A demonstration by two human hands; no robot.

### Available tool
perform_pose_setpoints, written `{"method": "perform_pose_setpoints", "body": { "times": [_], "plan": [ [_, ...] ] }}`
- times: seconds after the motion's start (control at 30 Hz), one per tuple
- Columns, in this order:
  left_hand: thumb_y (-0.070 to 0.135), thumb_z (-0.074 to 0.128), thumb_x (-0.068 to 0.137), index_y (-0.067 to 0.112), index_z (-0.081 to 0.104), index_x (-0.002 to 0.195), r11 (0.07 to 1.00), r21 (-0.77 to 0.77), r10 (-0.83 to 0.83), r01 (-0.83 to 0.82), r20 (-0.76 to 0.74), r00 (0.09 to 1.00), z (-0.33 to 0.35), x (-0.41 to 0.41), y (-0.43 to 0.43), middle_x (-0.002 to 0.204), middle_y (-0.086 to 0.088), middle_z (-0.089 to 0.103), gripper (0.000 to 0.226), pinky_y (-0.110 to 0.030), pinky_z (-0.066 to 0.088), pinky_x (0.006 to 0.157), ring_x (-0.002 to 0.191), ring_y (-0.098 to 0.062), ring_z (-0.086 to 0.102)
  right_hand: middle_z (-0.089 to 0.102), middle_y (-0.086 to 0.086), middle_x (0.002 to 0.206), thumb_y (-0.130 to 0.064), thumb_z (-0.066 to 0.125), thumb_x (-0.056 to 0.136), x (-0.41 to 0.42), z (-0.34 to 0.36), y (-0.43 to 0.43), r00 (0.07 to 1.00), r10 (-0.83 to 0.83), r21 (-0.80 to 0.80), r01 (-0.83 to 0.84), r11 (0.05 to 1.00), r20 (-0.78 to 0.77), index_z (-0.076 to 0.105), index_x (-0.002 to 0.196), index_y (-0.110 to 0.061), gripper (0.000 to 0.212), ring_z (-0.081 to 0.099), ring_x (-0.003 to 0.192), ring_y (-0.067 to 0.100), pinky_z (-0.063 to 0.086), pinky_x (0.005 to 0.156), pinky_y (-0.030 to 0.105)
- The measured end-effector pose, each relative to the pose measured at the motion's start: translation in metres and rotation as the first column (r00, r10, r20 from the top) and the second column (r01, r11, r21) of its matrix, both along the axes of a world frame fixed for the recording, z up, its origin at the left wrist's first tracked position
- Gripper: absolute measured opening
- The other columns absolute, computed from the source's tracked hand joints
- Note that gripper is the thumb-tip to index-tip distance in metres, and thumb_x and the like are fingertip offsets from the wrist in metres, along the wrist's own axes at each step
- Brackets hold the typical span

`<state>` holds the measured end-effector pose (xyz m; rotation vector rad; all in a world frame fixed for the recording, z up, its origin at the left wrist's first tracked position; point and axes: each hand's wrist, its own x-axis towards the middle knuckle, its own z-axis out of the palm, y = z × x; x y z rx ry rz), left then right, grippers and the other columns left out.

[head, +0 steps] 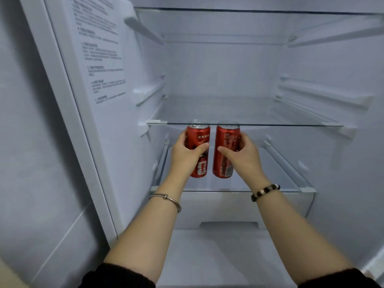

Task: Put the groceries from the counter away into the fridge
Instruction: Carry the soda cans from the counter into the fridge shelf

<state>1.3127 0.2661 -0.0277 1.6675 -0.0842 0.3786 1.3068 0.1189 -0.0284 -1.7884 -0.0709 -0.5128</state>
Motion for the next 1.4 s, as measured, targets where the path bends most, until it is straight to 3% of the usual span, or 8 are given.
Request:
{"method": "perform_pose_setpoints", "body": {
  "times": [0.13,0.27,0.37,0.57,0.73,1.0,1.27,1.4],
  "plan": [
    [0.016,0.079,0.072,0.017,0.051,0.126,0.972,0.234,0.029,-0.005,-0.100,0.995,-0.008,0.000,0.006,0.121,-0.001,0.061,0.060,-0.034,0.047,0.092,0.110,-0.018,0.058,0.064,-0.005,0.105,-0.014,0.076,0.077,0.009,-0.021,-0.005,0.989,0.071,-0.102,-0.084,0.991,-0.128,0.056,0.116,-0.018,0.044,0.061,0.094,0.010,0.048,0.080,0.024],
    [0.021,0.079,0.073,0.016,0.053,0.124,0.950,0.308,0.094,-0.055,-0.114,0.989,-0.017,0.009,0.006,0.120,-0.001,0.063,0.057,-0.032,0.047,0.087,0.109,-0.019,0.060,0.067,-0.001,0.102,-0.015,0.077,0.075,0.023,-0.031,-0.001,0.988,0.051,-0.184,-0.078,0.980,-0.147,0.061,0.110,-0.016,0.039,0.063,0.090,0.012,0.052,0.081,0.026],
    [0.022,0.078,0.074,0.015,0.051,0.124,0.946,0.287,0.189,-0.150,-0.111,0.976,-0.018,0.024,0.004,0.122,-0.002,0.062,0.057,-0.035,0.048,0.088,0.110,-0.022,0.060,0.063,-0.004,0.096,-0.019,0.079,0.074,0.039,-0.026,0.003,0.987,0.024,-0.264,-0.066,0.962,-0.159,0.060,0.110,-0.014,0.040,0.061,0.087,0.012,0.048,0.075,0.023],
    [0.019,0.076,0.076,0.014,0.050,0.115,0.944,0.161,0.311,-0.289,-0.132,0.941,-0.018,0.061,0.004,0.118,-0.003,0.063,0.047,-0.029,0.044,0.076,0.105,-0.023,0.061,0.066,0.005,0.108,-0.021,0.079,0.074,0.079,-0.025,0.012,0.986,-0.022,-0.326,-0.033,0.945,-0.164,0.059,0.112,-0.009,0.044,0.063,0.096,0.018,0.049,0.077,0.025],
    [0.016,0.076,0.075,0.016,0.053,0.106,0.931,0.128,0.360,-0.343,-0.146,0.922,-0.018,0.094,0.006,0.111,-0.004,0.066,0.038,-0.038,0.052,0.083,0.101,-0.026,0.063,0.067,0.006,0.107,-0.019,0.079,0.075,0.110,-0.022,0.025,0.986,-0.008,-0.348,-0.052,0.936,-0.169,0.062,0.110,-0.008,0.040,0.061,0.088,0.013,0.045,0.074,0.022],
    [0.017,0.073,0.077,0.015,0.059,0.106,0.912,0.148,0.402,-0.383,-0.130,0.906,-0.023,0.128,0.015,0.108,-0.005,0.067,0.032,-0.032,0.046,0.075,0.099,-0.027,0.063,0.068,0.008,0.105,-0.018,0.079,0.075,0.147,-0.024,0.038,0.984,0.016,-0.345,-0.077,0.935,-0.175,0.063,0.107,-0.007,0.038,0.060,0.085,0.013,0.046,0.074,0.022],
    [0.009,0.070,0.077,0.010,0.055,0.112,0.889,0.022,0.457,-0.458,-0.125,0.881,-0.031,0.145,0.017,0.111,-0.009,0.066,0.039,-0.036,0.051,0.083,0.102,-0.029,0.063,0.067,0.005,0.100,-0.017,0.078,0.075,0.164,-0.025,0.044,0.989,0.037,-0.329,-0.084,0.941,-0.146,0.065,0.105,-0.007,0.034,0.061,0.089,0.014,0.046,0.077,0.022],
    [0.006,0.067,0.079,0.009,0.061,0.108,0.879,0.125,0.474,-0.460,-0.125,0.872,-0.034,0.151,0.022,0.108,-0.011,0.068,0.029,-0.034,0.051,0.082,0.101,-0.030,0.064,0.066,0.001,0.094,-0.019,0.078,0.076,0.171,-0.025,0.047,0.986,0.047,-0.310,-0.094,0.946,-0.158,0.066,0.102,-0.011,0.030,0.063,0.087,0.014,0.049,0.078,0.024]
  ]
}}
